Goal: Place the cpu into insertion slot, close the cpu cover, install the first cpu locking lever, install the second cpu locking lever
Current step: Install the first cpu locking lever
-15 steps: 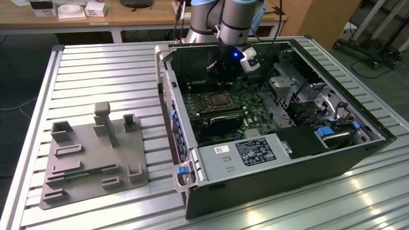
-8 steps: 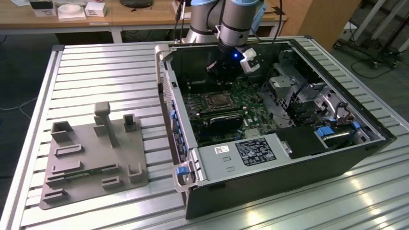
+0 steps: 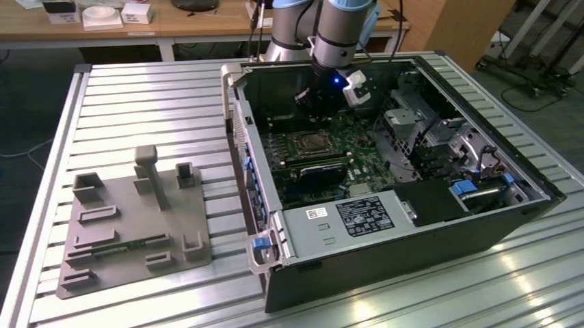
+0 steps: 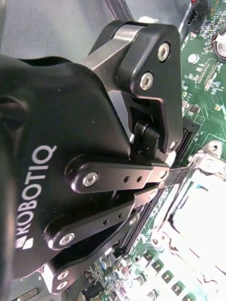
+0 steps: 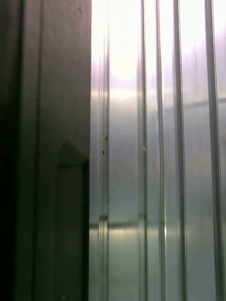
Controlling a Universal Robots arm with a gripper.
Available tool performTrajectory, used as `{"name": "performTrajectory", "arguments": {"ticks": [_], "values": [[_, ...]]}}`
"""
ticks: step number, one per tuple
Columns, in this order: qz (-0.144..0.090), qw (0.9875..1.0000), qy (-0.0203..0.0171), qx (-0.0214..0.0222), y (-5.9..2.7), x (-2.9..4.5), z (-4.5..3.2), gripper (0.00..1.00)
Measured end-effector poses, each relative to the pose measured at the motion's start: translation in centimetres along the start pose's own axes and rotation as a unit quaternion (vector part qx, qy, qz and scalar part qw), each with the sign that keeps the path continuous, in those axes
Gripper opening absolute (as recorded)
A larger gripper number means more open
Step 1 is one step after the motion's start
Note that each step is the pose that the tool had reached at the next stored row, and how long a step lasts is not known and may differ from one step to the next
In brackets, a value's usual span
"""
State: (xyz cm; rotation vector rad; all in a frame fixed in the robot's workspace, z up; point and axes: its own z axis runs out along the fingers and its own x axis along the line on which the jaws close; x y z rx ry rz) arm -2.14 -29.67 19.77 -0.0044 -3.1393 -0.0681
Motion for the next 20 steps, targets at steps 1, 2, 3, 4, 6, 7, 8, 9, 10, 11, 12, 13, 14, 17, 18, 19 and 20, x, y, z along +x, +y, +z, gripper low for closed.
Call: {"name": "performTrajectory", "arguments": {"ticks": [1, 2, 3, 4, 6, 7, 8, 9, 10, 11, 12, 13, 14, 17, 18, 19, 20], "values": [[0.000, 1.0000, 0.0002, 0.0000, -0.02, 0.01, 0.02, 0.10], [0.000, 1.0000, 0.0001, -0.0003, -0.04, 0.00, 0.06, 0.10], [0.000, 1.0000, 0.0002, -0.0006, -0.05, 0.01, 0.08, 0.10], [0.000, 1.0000, 0.0002, -0.0011, -0.06, 0.01, 0.11, 0.10], [0.000, 1.0000, 0.0001, -0.0017, -0.05, 0.00, 0.12, 0.10], [0.000, 1.0000, 0.0001, -0.0015, -0.05, -0.01, 0.13, 0.10], [0.000, 1.0000, 0.0000, -0.0008, -0.05, -0.01, 0.12, 0.10], [0.000, 1.0000, 0.0000, -0.0004, -0.04, -0.01, 0.11, 0.10], [0.000, 1.0000, -0.0002, 0.0001, -0.04, -0.02, 0.08, 0.10], [0.000, 1.0000, -0.0002, 0.0011, -0.03, -0.02, 0.02, 0.10], [0.000, 1.0000, -0.0003, 0.0022, -0.02, -0.02, -0.07, 0.10], [0.000, 1.0000, -0.0001, 0.0040, -0.03, -0.02, -0.18, 0.10], [0.000, 1.0000, 0.0000, 0.0056, -0.03, -0.01, -0.30, 0.10], [0.000, 0.9999, -0.0001, 0.0101, -0.01, -0.02, -0.53, 0.10], [0.000, 0.9999, 0.0000, 0.0119, -0.01, -0.02, -0.61, 0.10], [0.000, 0.9999, 0.0000, 0.0139, -0.01, -0.02, -0.70, 0.10], [0.000, 0.9999, -0.0001, 0.0163, -0.01, -0.02, -0.77, 0.10]]}}
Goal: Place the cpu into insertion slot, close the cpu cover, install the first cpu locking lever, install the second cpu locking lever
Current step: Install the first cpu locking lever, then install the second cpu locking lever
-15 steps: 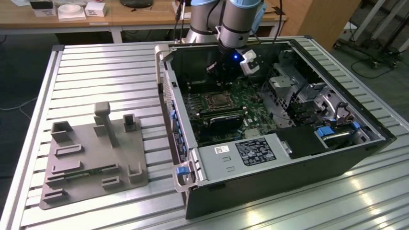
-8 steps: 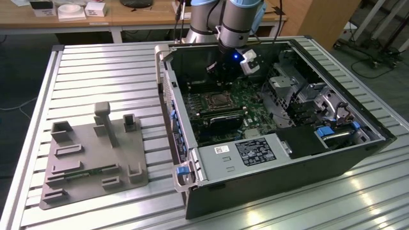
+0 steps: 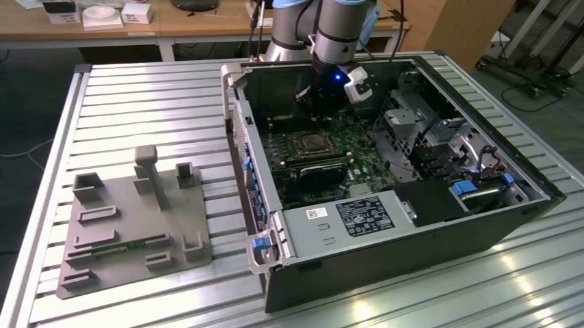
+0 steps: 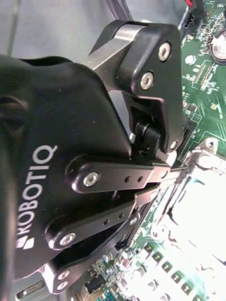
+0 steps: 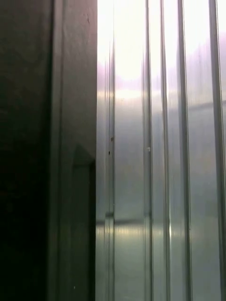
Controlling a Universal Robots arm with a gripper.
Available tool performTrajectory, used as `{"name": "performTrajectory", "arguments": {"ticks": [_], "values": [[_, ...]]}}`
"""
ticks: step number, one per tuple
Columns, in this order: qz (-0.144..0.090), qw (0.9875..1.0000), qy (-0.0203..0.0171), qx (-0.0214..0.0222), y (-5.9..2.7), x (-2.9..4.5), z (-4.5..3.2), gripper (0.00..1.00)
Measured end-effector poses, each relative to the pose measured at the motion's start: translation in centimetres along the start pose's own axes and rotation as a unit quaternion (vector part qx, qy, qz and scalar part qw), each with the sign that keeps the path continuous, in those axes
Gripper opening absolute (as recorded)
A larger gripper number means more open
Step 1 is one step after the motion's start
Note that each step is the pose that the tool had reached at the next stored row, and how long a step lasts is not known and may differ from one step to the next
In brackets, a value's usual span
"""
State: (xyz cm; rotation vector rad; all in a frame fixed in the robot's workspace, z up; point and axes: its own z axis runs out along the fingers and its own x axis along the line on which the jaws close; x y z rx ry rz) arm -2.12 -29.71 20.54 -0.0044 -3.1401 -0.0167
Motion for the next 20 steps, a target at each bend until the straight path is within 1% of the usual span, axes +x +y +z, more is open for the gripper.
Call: {"name": "performTrajectory", "arguments": {"ticks": [4, 5, 9, 14, 20], "values": [[0.000, 0.9999, 0.0000, 0.0127, 0.00, -0.01, -0.20, 0.10], [0.000, 0.9999, 0.0000, 0.0153, 0.00, -0.01, -0.22, 0.10], [0.000, 0.9999, 0.0000, 0.0167, 0.00, -0.01, -0.23, 0.10], [0.000, 0.9999, 0.0000, 0.0168, -0.02, -0.01, -0.23, 0.10], [0.000, 0.9999, 0.0000, 0.0168, -0.35, -0.01, -0.24, 0.10]]}}
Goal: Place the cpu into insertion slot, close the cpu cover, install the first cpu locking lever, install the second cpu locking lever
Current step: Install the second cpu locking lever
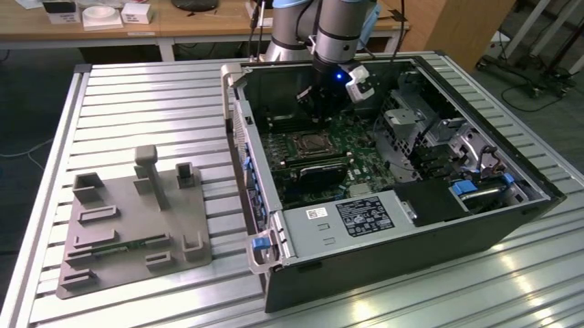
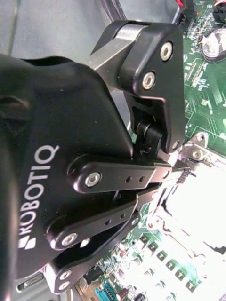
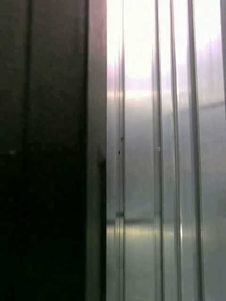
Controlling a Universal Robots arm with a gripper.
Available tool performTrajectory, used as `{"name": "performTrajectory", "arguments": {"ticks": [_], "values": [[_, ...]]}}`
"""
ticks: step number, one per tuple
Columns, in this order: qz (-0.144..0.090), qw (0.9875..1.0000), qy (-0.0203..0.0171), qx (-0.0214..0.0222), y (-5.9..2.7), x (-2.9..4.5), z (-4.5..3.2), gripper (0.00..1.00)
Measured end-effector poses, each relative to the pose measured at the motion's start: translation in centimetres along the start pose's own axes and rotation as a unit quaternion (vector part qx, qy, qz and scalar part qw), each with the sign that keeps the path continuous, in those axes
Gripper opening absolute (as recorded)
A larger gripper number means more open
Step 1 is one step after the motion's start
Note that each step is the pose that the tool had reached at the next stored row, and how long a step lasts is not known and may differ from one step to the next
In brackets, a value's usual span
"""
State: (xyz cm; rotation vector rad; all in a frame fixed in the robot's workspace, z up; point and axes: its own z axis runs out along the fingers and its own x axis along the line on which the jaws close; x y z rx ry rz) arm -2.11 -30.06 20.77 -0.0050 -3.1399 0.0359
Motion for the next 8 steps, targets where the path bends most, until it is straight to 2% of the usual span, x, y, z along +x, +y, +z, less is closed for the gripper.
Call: {"name": "performTrajectory", "arguments": {"ticks": [5, 8], "values": [[0.000, 1.0000, 0.0000, 0.0001, -0.91, 0.00, 0.02, 0.10], [0.000, 1.0000, 0.0000, 0.0000, -1.11, -0.01, 0.03, 0.10]]}}
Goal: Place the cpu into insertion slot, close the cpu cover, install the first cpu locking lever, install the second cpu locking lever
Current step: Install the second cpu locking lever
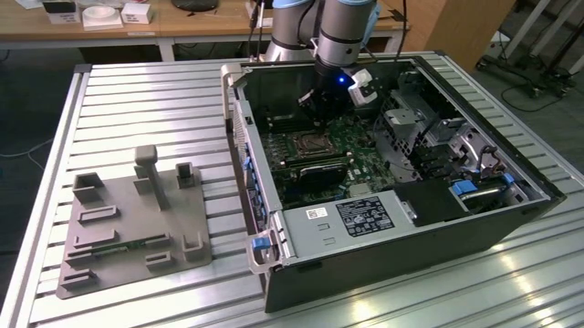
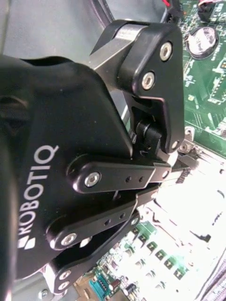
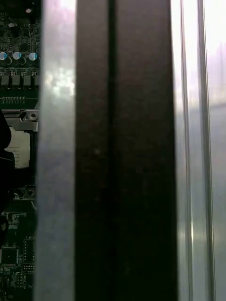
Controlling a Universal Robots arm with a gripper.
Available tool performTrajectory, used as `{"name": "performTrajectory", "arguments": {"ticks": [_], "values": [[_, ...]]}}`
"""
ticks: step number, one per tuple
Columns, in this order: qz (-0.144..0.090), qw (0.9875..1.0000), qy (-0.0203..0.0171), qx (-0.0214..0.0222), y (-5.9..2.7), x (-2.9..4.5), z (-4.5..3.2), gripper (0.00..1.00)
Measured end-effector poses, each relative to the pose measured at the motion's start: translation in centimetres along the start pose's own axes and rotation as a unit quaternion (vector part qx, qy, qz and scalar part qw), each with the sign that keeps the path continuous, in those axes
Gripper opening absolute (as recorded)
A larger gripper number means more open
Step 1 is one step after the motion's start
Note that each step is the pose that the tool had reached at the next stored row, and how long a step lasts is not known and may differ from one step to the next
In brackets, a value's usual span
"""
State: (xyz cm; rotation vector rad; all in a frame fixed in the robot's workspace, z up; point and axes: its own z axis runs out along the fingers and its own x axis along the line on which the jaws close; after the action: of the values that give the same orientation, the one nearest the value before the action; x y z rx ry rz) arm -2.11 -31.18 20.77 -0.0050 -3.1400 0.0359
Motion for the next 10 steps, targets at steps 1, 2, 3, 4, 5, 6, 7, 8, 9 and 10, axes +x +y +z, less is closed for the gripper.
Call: {"name": "performTrajectory", "arguments": {"ticks": [1, 2, 3, 4, 5, 6, 7, 8, 9, 10], "values": [[0.000, 1.0000, 0.0000, 0.0000, -0.02, -0.02, 0.01, 0.10], [0.000, 1.0000, 0.0000, 0.0000, -0.03, -0.02, 0.01, 0.10], [0.000, 1.0000, 0.0000, 0.0000, -0.03, -0.02, 0.01, 0.10], [0.000, 1.0000, 0.0000, 0.0000, -0.05, -0.02, 0.00, 0.10], [0.000, 1.0000, 0.0000, 0.0000, -0.06, -0.02, 0.00, 0.10], [0.000, 1.0000, 0.0000, 0.0000, -0.06, -0.02, 0.00, 0.10], [0.000, 1.0000, 0.0000, 0.0001, -0.06, -0.02, 0.00, 0.10], [0.000, 1.0000, 0.0000, 0.0001, -0.06, -0.02, 0.00, 0.10], [0.000, 1.0000, 0.0000, 0.0000, -0.06, -0.02, 0.00, 0.10], [0.000, 1.0000, 0.0000, 0.0000, -0.06, -0.02, 0.00, 0.10]]}}
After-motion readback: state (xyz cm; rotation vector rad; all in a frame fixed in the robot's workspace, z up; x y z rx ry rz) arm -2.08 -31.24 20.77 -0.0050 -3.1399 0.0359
